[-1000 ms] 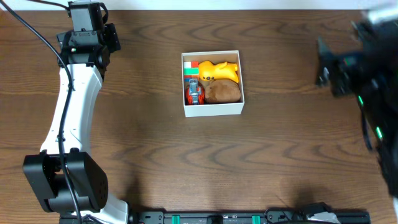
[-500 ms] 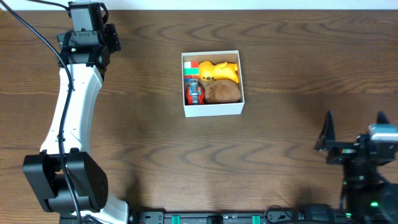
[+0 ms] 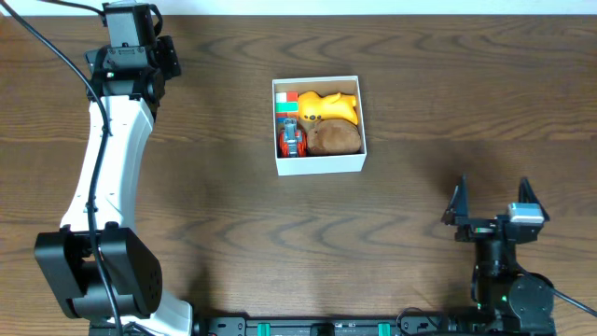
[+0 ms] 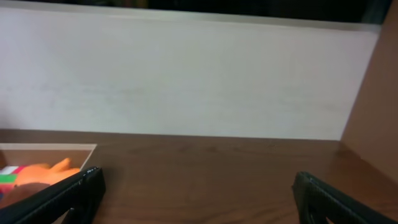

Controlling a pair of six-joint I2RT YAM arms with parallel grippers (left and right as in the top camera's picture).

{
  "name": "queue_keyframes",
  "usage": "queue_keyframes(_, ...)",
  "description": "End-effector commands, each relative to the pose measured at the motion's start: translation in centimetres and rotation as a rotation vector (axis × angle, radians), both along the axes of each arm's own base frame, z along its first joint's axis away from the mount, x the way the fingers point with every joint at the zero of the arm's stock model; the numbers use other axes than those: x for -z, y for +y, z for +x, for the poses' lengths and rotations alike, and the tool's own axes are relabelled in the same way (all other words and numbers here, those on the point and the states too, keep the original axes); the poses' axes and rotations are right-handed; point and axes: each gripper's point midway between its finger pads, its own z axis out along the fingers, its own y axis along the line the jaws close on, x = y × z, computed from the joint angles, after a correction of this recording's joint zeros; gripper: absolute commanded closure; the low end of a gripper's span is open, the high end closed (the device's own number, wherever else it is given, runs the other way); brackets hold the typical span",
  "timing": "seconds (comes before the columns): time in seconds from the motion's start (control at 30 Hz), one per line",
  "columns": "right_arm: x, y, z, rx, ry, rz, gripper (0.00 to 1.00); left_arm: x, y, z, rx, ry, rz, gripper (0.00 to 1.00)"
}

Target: Pack container

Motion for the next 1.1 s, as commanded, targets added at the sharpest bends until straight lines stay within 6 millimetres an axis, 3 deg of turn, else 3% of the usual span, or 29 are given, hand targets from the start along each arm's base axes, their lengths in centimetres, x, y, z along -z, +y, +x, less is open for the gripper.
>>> queue_keyframes(0.0,0.8,0.4,0.2,-0.028,-0.008,0.018,0.01,-1.6,0.1,0.0,-0.01,-0.037,0.003,0.02)
queue_keyframes(0.23,2.3,1.7,0.5,-0.094,0.019,0.013,0.01,-1.6,0.1,0.0,-0.01,-0.037,0.003,0.02)
queue_keyframes(0.5,4.3,1.9,0.9,-0.103,0.047,0.013,0.01,-1.6,0.2,0.0,-0.01,-0.037,0.004,0.02)
queue_keyframes(1.07,6.3,2.0,1.3,-0.106,0.077,0.005,0.01,-1.6,0.2,0.0,-0.01,-0.037,0.004,0.02)
